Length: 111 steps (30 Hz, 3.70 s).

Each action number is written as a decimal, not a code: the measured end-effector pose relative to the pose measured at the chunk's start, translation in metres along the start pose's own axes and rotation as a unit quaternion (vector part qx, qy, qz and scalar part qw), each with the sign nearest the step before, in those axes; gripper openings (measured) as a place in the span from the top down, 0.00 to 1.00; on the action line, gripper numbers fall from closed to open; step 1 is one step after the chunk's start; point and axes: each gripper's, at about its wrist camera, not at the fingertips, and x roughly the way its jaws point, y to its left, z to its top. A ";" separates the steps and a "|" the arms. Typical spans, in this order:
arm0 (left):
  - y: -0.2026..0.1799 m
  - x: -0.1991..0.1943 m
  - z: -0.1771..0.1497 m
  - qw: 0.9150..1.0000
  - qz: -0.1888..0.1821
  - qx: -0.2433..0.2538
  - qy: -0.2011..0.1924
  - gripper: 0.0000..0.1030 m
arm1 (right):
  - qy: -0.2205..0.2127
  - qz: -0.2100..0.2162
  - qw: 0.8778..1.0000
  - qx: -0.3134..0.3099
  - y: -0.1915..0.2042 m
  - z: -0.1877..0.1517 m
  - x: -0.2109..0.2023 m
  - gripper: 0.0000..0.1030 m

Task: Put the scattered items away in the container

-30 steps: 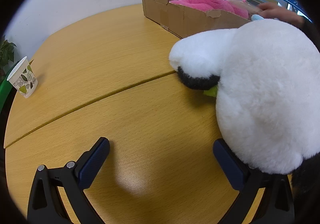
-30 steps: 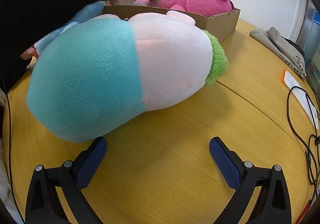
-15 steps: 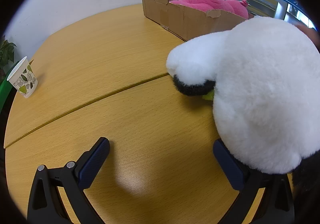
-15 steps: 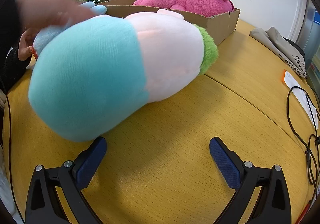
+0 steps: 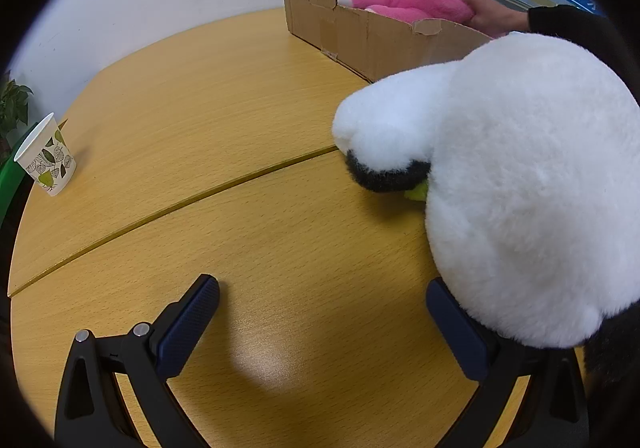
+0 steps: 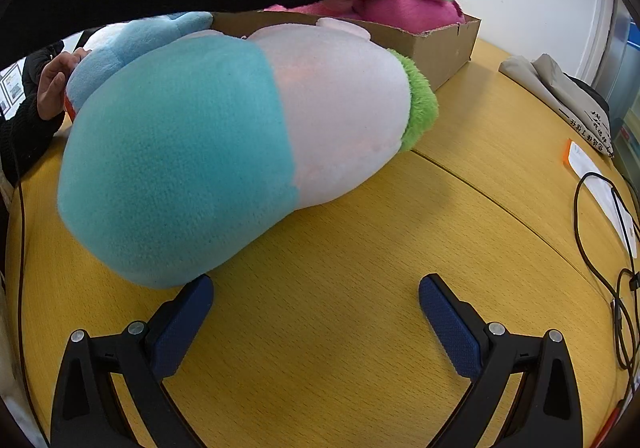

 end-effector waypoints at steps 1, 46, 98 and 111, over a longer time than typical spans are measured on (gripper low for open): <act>0.000 0.000 0.000 1.000 0.000 0.000 0.000 0.00 | 0.000 0.000 1.000 0.000 0.000 0.000 0.000 0.00; -0.005 0.002 -0.002 1.000 0.002 -0.002 0.000 0.00 | 0.000 -0.001 1.000 0.001 -0.002 0.000 0.001 0.00; -0.335 -0.138 0.049 0.966 0.097 -0.100 -0.218 0.01 | -0.178 -0.150 0.933 0.274 0.196 0.027 -0.110 0.00; -0.330 -0.130 0.047 0.972 0.068 -0.097 -0.205 0.01 | -0.159 -0.172 0.936 0.261 0.196 0.038 -0.100 0.00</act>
